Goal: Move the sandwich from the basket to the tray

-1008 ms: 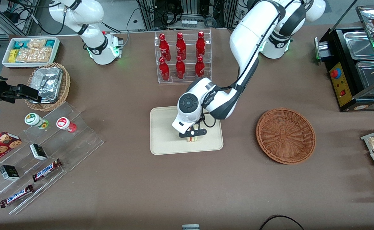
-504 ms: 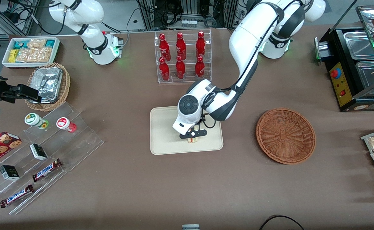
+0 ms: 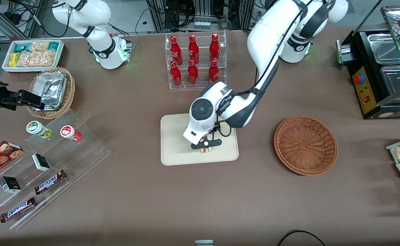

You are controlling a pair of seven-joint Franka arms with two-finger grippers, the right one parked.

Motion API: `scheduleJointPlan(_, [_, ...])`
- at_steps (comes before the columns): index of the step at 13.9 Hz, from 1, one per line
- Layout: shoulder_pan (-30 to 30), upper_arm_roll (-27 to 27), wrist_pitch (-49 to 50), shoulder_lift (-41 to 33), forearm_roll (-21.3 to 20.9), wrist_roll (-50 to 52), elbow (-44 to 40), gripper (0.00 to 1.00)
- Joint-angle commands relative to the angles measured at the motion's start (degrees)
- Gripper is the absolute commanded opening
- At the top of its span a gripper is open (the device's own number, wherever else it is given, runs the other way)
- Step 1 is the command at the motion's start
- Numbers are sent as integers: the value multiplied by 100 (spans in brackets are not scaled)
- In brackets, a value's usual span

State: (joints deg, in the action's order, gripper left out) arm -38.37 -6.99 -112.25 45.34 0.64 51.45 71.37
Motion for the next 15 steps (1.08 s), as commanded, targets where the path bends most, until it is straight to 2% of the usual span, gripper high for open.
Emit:
scheduleJointPlan(1, [22, 49, 676, -341, -3, 67, -385, 100])
scheduleJointPlan(4, [49, 101, 924, -675, -160, -194, -466, 100])
scheduleJointPlan(7, [171, 444, 1520, -1062, -205, -214, -334, 100])
scheduleJointPlan(11, [988, 480, 1593, -1632, -161, -739, 270, 100])
scheduleJointPlan(15, [1831, 480, 1584, -2361, 40, -1968, 1131, 100])
